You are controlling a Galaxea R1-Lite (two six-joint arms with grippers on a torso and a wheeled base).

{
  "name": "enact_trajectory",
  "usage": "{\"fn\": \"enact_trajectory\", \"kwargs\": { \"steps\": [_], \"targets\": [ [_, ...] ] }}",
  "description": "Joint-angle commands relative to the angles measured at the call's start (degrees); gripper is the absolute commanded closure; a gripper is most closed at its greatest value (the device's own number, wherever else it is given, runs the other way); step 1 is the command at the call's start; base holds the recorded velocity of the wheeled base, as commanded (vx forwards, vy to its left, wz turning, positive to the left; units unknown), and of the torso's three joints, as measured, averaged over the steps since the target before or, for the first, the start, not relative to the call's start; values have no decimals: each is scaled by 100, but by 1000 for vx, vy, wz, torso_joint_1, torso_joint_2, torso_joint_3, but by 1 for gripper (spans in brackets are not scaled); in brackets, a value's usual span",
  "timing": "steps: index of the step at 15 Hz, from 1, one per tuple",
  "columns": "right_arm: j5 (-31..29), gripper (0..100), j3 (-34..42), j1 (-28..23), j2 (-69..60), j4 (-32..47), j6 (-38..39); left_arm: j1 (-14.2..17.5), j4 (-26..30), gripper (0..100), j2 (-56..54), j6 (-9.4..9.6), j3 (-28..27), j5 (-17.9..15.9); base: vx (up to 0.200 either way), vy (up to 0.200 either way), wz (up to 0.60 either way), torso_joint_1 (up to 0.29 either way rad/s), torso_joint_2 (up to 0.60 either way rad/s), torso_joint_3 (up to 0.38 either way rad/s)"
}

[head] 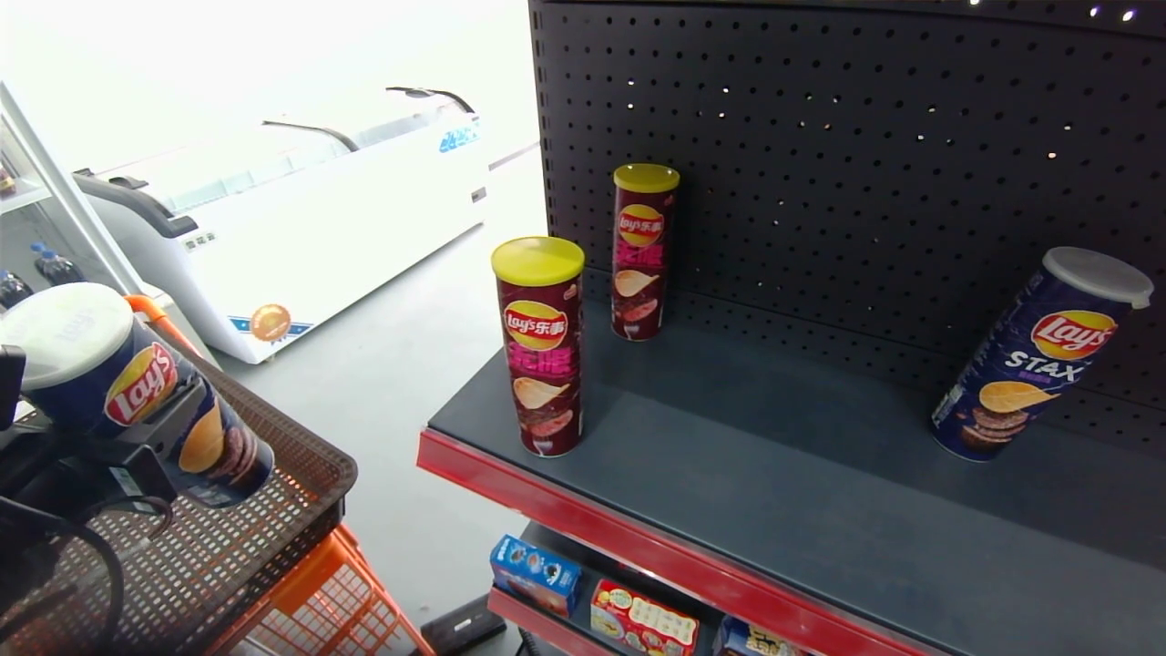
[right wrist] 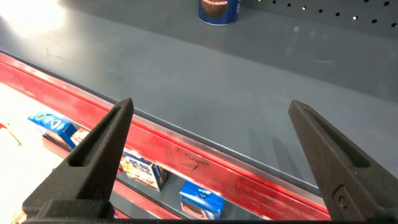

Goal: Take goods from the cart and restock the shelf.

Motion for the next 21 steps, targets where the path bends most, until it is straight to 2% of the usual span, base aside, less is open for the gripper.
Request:
{"fn": "enact_trajectory", "kwargs": {
  "steps": [1,3,4,5,6,7,10,11,13,15,16,18,21],
  "targets": [
    [1,0,0,4,-2,-1,0,-91,256,100,-364,-1,-12,1,0,0,0,0,0,0],
    [1,0,0,4,-2,-1,0,-161,1020,100,-829,-18,-100,-8,0,0,0,0,0,0],
    [1,0,0,4,-2,-1,0,-205,1231,100,-935,-54,-144,1,0,0,0,0,0,0],
    [1,0,0,4,-2,-1,0,-399,1680,100,-1128,-203,-319,-25,0,0,0,0,0,0],
    [1,0,0,4,-2,-1,0,-671,1855,100,-1190,-317,-399,-25,0,0,0,0,0,0],
    [1,0,0,4,-2,-1,0,-952,1873,100,-1190,-352,-416,-16,0,0,0,0,0,0],
    [1,0,0,4,-2,-1,0,-1304,1882,100,-1198,-388,-460,-43,0,0,0,0,0,0],
    [1,0,0,4,-2,-1,0,-1400,1855,100,-1190,-423,-504,-201,0,0,0,0,0,0],
    [1,0,0,4,-2,-1,0,-1409,1864,100,-1198,-572,-583,-799,0,0,0,0,0,0],
    [1,0,0,4,-2,-1,0,-1409,1891,100,-1198,-634,-539,-1273,0,0,0,0,0,0],
    [1,0,0,4,-2,-1,0,-1409,1908,100,-1234,-634,-513,-1352,0,0,0,0,0,0],
    [1,0,0,4,-2,-1,0,-1611,1917,100,-1260,-634,-583,-1352,0,0,0,0,0,0],
    [1,0,0,4,-2,-1,9,-1647,1978,100,-1155,-669,-733,-1458,0,0,0,0,0,0]
  ]
}}
